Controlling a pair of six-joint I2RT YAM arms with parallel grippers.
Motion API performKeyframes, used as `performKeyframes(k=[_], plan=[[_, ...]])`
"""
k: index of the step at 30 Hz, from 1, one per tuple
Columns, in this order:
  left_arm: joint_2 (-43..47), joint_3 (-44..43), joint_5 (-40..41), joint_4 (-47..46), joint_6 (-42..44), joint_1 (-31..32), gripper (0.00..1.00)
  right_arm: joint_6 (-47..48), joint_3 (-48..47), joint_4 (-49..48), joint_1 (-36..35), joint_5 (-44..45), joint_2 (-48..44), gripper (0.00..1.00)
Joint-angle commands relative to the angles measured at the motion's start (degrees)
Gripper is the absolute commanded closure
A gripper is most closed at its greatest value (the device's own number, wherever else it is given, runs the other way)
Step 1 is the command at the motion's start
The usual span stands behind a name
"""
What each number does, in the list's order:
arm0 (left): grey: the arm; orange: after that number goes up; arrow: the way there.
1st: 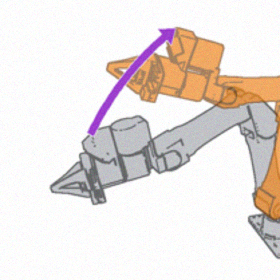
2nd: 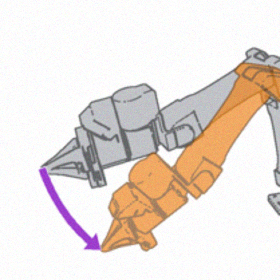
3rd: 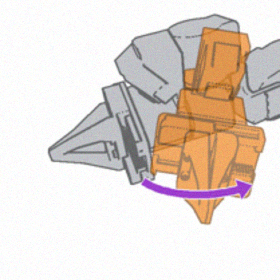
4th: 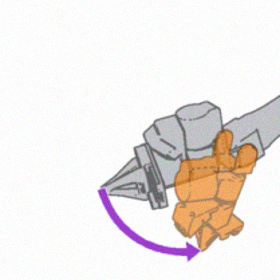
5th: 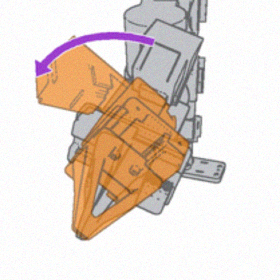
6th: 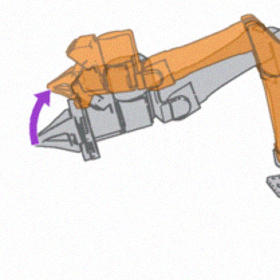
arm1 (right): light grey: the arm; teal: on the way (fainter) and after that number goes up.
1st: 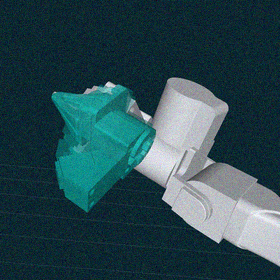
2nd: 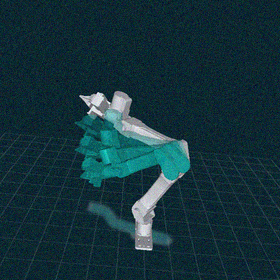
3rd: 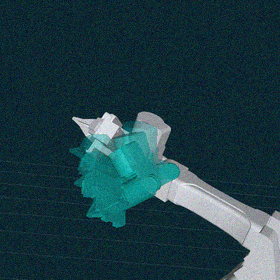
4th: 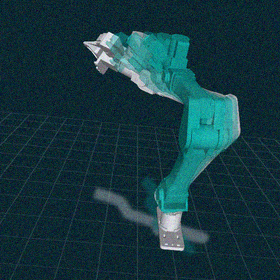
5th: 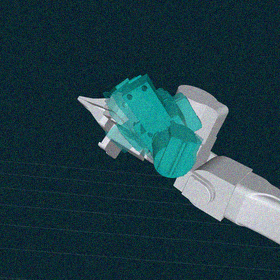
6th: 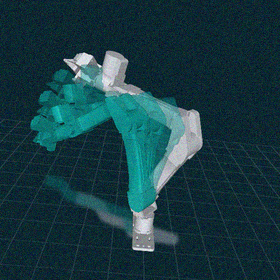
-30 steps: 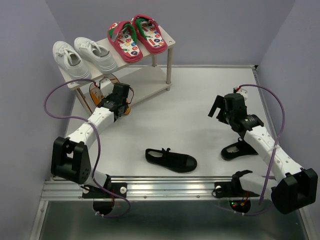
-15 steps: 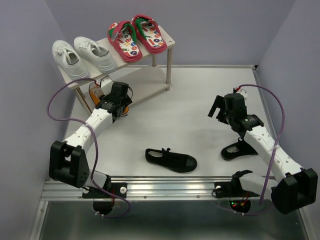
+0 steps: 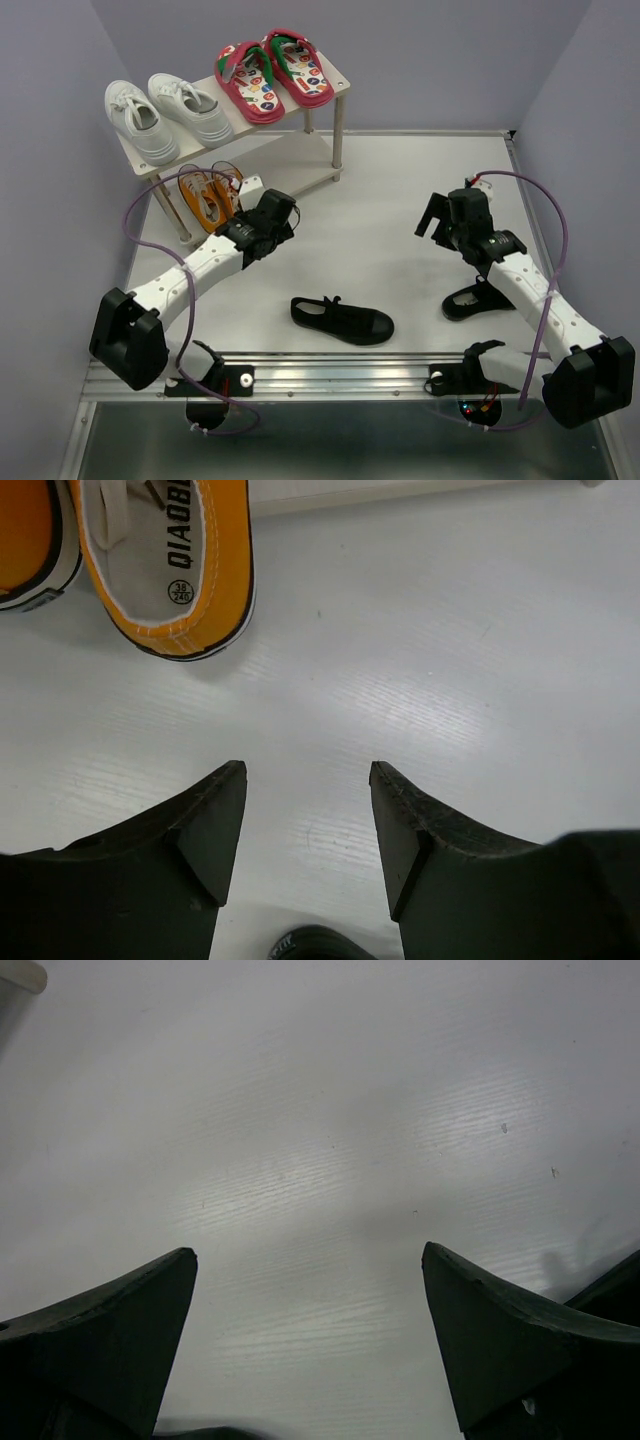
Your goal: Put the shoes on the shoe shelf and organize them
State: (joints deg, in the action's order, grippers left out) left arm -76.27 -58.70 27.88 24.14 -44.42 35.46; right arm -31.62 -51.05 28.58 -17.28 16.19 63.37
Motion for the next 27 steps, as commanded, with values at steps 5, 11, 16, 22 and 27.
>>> performKeyframes(k=[5, 11, 16, 22, 27], plan=[[-6.07, 1.39, 4.19, -2.25, 5.57, -0.57, 0.37, -0.2, 0.42, -0.81, -0.04, -0.37, -2.02, 0.0], [-7.31, 2.44, 3.59, -8.13, 10.14, -4.43, 0.37, -0.2, 1.12, -0.54, -0.04, -0.01, -3.08, 0.0], [-8.89, 1.39, 3.24, -11.04, 14.62, -7.42, 0.37, -0.29, 1.3, -0.45, -0.04, -0.1, -3.17, 0.0], [-10.83, -0.54, 1.83, -14.82, 17.44, -11.29, 0.37, -0.46, 1.21, -0.28, -0.04, -0.01, -3.34, 0.0], [-11.44, -2.73, 2.27, -16.32, 19.55, -11.73, 0.37, -0.55, 1.3, -0.01, -0.04, 0.16, -3.34, 0.0]])
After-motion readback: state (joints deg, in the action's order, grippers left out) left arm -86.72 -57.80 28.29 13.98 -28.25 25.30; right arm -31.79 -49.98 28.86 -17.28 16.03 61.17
